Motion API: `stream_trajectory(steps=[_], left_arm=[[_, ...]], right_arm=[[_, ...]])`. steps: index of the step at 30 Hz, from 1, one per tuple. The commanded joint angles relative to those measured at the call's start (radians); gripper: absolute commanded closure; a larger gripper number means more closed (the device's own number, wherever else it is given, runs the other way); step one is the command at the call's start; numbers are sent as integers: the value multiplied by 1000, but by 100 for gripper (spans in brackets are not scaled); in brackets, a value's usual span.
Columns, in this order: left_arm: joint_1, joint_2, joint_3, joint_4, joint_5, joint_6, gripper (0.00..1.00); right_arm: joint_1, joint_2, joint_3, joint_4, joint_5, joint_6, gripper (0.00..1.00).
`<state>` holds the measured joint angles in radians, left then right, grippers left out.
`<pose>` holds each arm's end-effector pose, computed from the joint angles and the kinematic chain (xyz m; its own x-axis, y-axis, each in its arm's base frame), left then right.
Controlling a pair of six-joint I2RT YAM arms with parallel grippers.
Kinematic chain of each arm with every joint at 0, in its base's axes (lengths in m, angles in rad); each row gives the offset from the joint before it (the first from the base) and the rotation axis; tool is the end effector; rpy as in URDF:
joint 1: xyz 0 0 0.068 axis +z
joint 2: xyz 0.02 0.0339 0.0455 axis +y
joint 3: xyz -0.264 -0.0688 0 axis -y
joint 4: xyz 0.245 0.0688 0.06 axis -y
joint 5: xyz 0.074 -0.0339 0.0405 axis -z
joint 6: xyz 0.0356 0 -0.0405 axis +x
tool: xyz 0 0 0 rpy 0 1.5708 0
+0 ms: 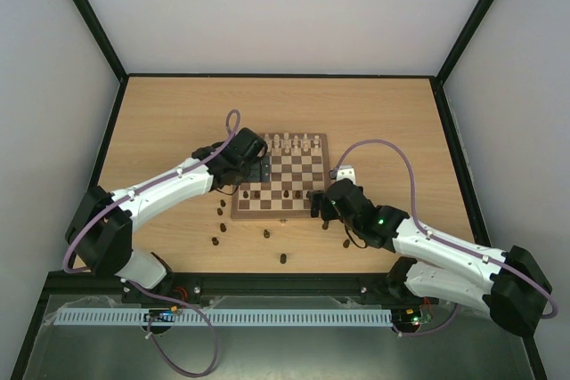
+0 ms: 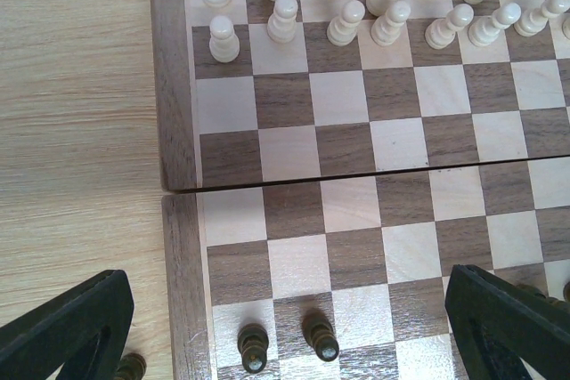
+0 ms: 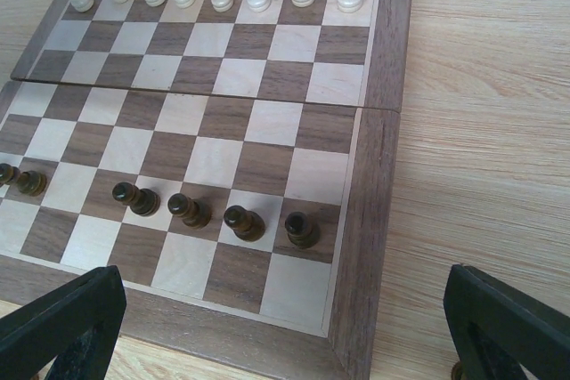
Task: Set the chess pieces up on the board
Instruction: Pick up the chess piece at the center of the board.
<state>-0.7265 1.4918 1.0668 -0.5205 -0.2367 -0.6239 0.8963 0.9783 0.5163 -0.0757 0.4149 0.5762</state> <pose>0.2378 -0.2001 0.2423 -0.8092 -0.0407 -0.5861 0.0867 0.9784 -0.1876 0.1425 0.1552 0.2224 -0.5398 0.1233 -0.8327 -0.2438 0.9239 0.2948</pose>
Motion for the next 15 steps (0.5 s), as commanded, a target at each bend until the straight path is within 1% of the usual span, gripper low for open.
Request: stream_trajectory(steps=[1, 15], left_arm=[[-5, 4, 30, 7, -19, 5, 1], [-1, 35, 47, 17, -19, 11, 1]], right_arm=[[1, 9, 1, 11, 19, 2, 1], [1, 19, 3, 12, 21, 2, 1]])
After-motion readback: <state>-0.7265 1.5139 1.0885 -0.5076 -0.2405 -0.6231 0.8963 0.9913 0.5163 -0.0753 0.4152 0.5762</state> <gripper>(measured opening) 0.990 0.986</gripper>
